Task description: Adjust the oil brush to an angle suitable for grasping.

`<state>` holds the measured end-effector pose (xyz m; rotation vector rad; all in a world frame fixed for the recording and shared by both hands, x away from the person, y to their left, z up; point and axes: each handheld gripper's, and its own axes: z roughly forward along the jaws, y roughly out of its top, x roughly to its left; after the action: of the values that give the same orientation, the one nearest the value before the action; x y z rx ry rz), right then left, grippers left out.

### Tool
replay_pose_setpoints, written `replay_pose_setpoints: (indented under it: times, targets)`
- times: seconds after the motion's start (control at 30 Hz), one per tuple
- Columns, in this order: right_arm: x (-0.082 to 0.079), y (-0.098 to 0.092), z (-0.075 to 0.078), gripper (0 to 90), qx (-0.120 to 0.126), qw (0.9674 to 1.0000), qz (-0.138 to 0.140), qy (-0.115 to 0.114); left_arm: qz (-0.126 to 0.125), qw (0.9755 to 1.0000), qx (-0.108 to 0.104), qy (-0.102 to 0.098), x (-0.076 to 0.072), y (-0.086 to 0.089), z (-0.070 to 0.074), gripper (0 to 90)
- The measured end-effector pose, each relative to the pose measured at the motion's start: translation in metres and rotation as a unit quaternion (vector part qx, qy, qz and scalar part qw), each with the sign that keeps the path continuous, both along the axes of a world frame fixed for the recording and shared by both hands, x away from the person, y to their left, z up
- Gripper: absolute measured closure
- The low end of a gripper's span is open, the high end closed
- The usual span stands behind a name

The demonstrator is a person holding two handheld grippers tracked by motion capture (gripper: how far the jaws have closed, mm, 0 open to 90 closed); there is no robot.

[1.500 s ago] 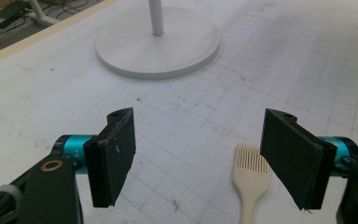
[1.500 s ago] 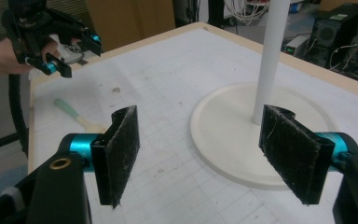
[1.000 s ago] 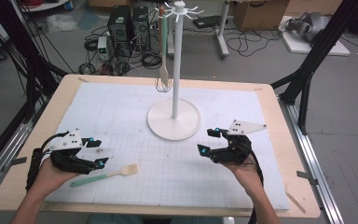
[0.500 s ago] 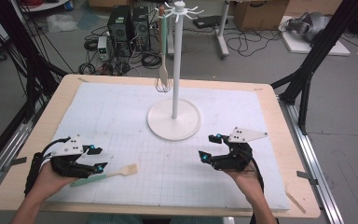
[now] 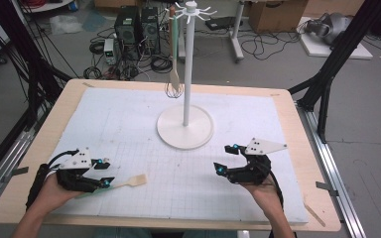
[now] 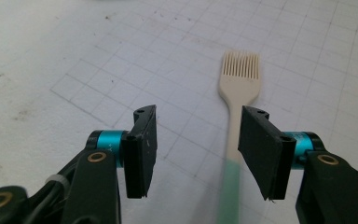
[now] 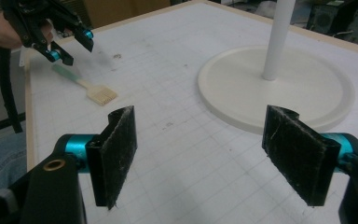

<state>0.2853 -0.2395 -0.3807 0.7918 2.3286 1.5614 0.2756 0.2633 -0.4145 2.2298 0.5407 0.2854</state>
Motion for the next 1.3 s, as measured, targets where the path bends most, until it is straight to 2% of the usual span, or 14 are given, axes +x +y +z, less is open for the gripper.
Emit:
replay_pose_setpoints:
  times: [0.2, 0.43, 0.5, 0.63, 0.77, 0.97, 1.1, 1.3]
  targets:
    - [0.001, -0.003, -0.002, 24.3, -0.003, 1.0000, -0.005, 0.002, -0.013, 0.9999, 0.002, 0.007, 0.000, -0.004, -0.003, 53.1]
    - [0.000, -0.003, -0.010, 24.5, -0.005, 1.0000, -0.008, 0.003, -0.032, 0.9991, 0.021, 0.017, -0.002, -0.011, -0.009, 57.3]
    - [-0.001, -0.002, -0.011, 24.5, -0.004, 0.9999, -0.009, 0.005, -0.038, 0.9989, 0.019, 0.022, -0.003, -0.013, -0.011, 58.9]
    - [-0.001, 0.001, -0.012, 24.5, -0.009, 0.9999, -0.002, 0.006, -0.053, 0.9976, 0.035, 0.027, -0.002, -0.016, -0.014, 63.7]
    - [-0.002, 0.001, -0.013, 24.5, -0.012, 0.9999, -0.002, 0.006, -0.054, 0.9968, 0.050, 0.032, -0.003, -0.015, -0.019, 69.5]
    - [-0.002, 0.005, -0.015, 24.5, -0.017, 0.9998, -0.001, 0.004, -0.057, 0.9968, 0.047, 0.032, -0.004, -0.014, -0.020, 70.6]
    - [-0.004, 0.007, -0.016, 24.5, -0.023, 0.9997, 0.002, 0.005, -0.063, 0.9963, 0.051, 0.028, -0.006, -0.015, -0.020, 78.9]
    - [-0.004, 0.007, -0.017, 24.5, -0.028, 0.9996, 0.003, 0.003, -0.063, 0.9965, 0.045, 0.030, -0.005, -0.014, -0.021, 80.4]
